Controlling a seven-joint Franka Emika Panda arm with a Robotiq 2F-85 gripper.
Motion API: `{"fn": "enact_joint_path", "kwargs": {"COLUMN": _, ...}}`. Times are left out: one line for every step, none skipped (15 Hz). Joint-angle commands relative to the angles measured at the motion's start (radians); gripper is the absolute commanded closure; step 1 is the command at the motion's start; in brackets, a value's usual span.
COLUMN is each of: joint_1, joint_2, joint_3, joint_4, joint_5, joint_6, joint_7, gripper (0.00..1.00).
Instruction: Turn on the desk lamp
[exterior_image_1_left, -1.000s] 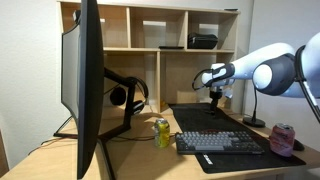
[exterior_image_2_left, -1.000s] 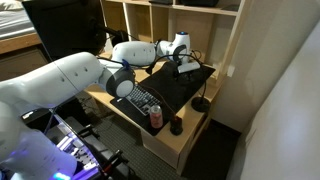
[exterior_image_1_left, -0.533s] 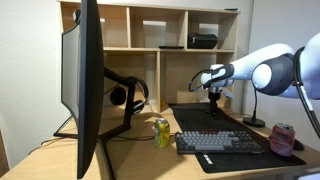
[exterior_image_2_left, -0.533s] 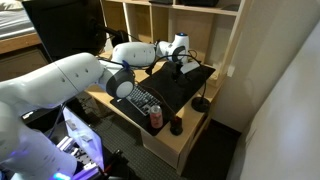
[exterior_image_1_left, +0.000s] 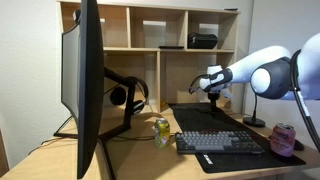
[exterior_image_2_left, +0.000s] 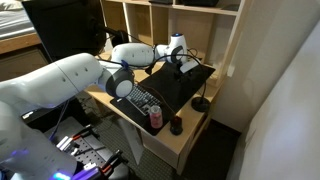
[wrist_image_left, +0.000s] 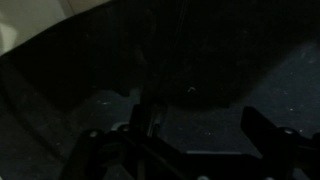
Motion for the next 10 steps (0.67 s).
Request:
{"fn": "enact_joint_path", "kwargs": {"joint_1": 0.004, "joint_2": 0.016, "joint_3": -0.018, "joint_4": -0.009, "joint_5": -0.010, "joint_6": 0.057, "joint_7": 0.046, "gripper": 0.00}}
{"fn": "enact_joint_path", "kwargs": {"joint_1": 0.001, "joint_2": 0.015, "joint_3": -0.010, "joint_4": -0.014, "joint_5": -0.002, "joint_6": 0.051, "joint_7": 0.043, "gripper": 0.00}}
{"fn": "enact_joint_path", "kwargs": {"joint_1": 0.005, "joint_2": 0.017, "joint_3": -0.020, "joint_4": -0.013, "joint_5": -0.006, "joint_6": 0.046, "joint_7": 0.080, "gripper": 0.00}}
{"fn": "enact_joint_path", "kwargs": {"joint_1": 0.009, "joint_2": 0.026, "joint_3": -0.029, "joint_4": 0.026, "joint_5": 0.025, "joint_6": 0.009, "joint_7": 0.040, "gripper": 0.00}}
{"fn": "enact_joint_path", "kwargs": {"joint_1": 0.009, "joint_2": 0.015, "joint_3": -0.031, "joint_4": 0.002, "joint_5": 0.024, "joint_6": 0.019, "joint_7": 0.054, "gripper": 0.00}}
{"fn": "enact_joint_path", "kwargs": {"joint_1": 0.008, "joint_2": 0.016, "joint_3": -0.031, "joint_4": 0.002, "joint_5": 0.024, "joint_6": 0.019, "joint_7": 0.060, "gripper": 0.00}}
{"fn": "enact_joint_path", "kwargs": {"joint_1": 0.008, "joint_2": 0.017, "joint_3": -0.032, "joint_4": 0.002, "joint_5": 0.024, "joint_6": 0.019, "joint_7": 0.063, "gripper": 0.00}}
{"fn": "enact_joint_path", "kwargs": {"joint_1": 0.013, "joint_2": 0.017, "joint_3": -0.036, "joint_4": -0.005, "joint_5": 0.013, "joint_6": -0.012, "joint_7": 0.024, "gripper": 0.00}}
{"fn": "enact_joint_path", "kwargs": {"joint_1": 0.021, "joint_2": 0.018, "joint_3": -0.062, "joint_4": -0.027, "joint_5": -0.005, "joint_6": 0.022, "joint_7": 0.052, "gripper": 0.00}}
{"fn": "enact_joint_path", "kwargs": {"joint_1": 0.014, "joint_2": 0.019, "joint_3": -0.041, "joint_4": -0.058, "joint_5": -0.025, "joint_6": 0.087, "joint_7": 0.044, "gripper": 0.00}}
